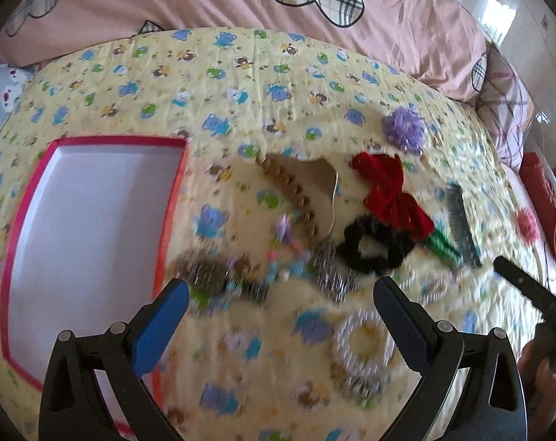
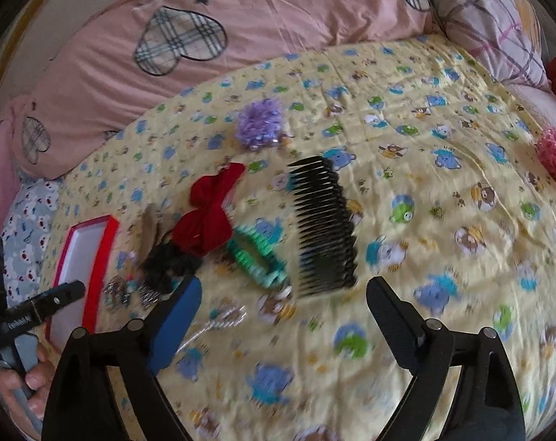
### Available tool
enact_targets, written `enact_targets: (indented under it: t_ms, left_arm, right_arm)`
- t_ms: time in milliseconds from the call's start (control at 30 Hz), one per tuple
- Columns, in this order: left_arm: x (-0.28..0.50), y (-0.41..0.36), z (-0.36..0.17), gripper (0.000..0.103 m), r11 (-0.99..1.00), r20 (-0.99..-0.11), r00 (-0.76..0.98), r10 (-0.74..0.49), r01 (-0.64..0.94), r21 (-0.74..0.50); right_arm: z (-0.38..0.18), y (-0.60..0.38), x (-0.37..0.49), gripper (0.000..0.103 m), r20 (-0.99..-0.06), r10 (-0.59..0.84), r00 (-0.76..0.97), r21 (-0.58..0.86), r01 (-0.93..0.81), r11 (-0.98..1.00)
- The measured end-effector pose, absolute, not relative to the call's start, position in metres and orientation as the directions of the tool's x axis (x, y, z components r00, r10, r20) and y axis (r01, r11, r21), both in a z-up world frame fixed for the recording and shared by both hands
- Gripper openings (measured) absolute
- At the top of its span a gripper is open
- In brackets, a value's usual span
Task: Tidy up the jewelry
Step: 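Grasp the tan claw clip with the left tool while the right tool grasps the black comb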
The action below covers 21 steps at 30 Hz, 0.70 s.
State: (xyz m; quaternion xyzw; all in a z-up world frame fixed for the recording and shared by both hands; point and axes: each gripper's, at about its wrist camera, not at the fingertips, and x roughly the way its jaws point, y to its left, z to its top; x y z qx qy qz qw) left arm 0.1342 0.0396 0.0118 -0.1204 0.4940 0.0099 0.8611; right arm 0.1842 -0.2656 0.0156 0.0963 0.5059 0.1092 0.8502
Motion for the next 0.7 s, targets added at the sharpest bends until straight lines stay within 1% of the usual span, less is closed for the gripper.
enact_targets:
  t_ms: [67, 167, 367, 500, 533, 567, 633, 667, 700]
  left_arm:
    - [0.157, 0.040, 0.005, 0.102, 0.966, -0.864, 0.488, -0.123, -0.140, -0.217]
    - [0.192, 0.039, -0.005, 0.102, 0.964, -0.873, 0.467, -0.143, -0.134, -0.230]
    - [0.260, 0.042, -0.036, 0.102, 0.963, -0.897, 0.421, -0.135, -0.157, -0.219]
    - [0.287, 0.041, -0.064, 0.099, 0.958, -0.918, 0.371, -0.140, -0.182, -0.219]
    - [0.293, 0.041, -0.072, 0.088, 0.959, -0.923, 0.358, -0.140, -0.183, -0.216]
    - [0.296, 0.041, -0.078, 0.071, 0.958, -0.927, 0.345, -0.146, -0.183, -0.219]
    - [0.300, 0.042, -0.089, 0.052, 0.949, -0.930, 0.316, -0.187, -0.185, -0.254]
    - [0.302, 0.041, -0.092, 0.052, 0.950, -0.928, 0.322, -0.187, -0.180, -0.254]
    - [0.301, 0.041, -0.093, 0.052, 0.954, -0.932, 0.316, -0.179, -0.177, -0.243]
  right_arm:
    - [0.009, -0.268, 0.197, 0.088, -0.849, 0.281, 0.447, 0.276, -0.078, 0.958]
    - [-0.001, -0.271, 0.214, 0.088, -0.865, 0.267, 0.425, 0.264, -0.067, 0.962]
    - [-0.021, -0.276, 0.237, 0.087, -0.894, 0.248, 0.374, 0.247, -0.052, 0.968]
    - [-0.033, -0.274, 0.245, 0.082, -0.907, 0.239, 0.347, 0.233, -0.060, 0.971]
    - [-0.036, -0.272, 0.246, 0.081, -0.911, 0.230, 0.341, 0.221, -0.066, 0.973]
    - [-0.037, -0.271, 0.247, 0.080, -0.913, 0.224, 0.341, 0.213, -0.070, 0.974]
    - [-0.038, -0.269, 0.247, 0.076, -0.914, 0.207, 0.348, 0.192, -0.077, 0.978]
    - [-0.038, -0.269, 0.247, 0.068, -0.915, 0.200, 0.350, 0.185, -0.076, 0.980]
    - [-0.038, -0.268, 0.246, 0.057, -0.916, 0.191, 0.353, 0.176, -0.074, 0.982]
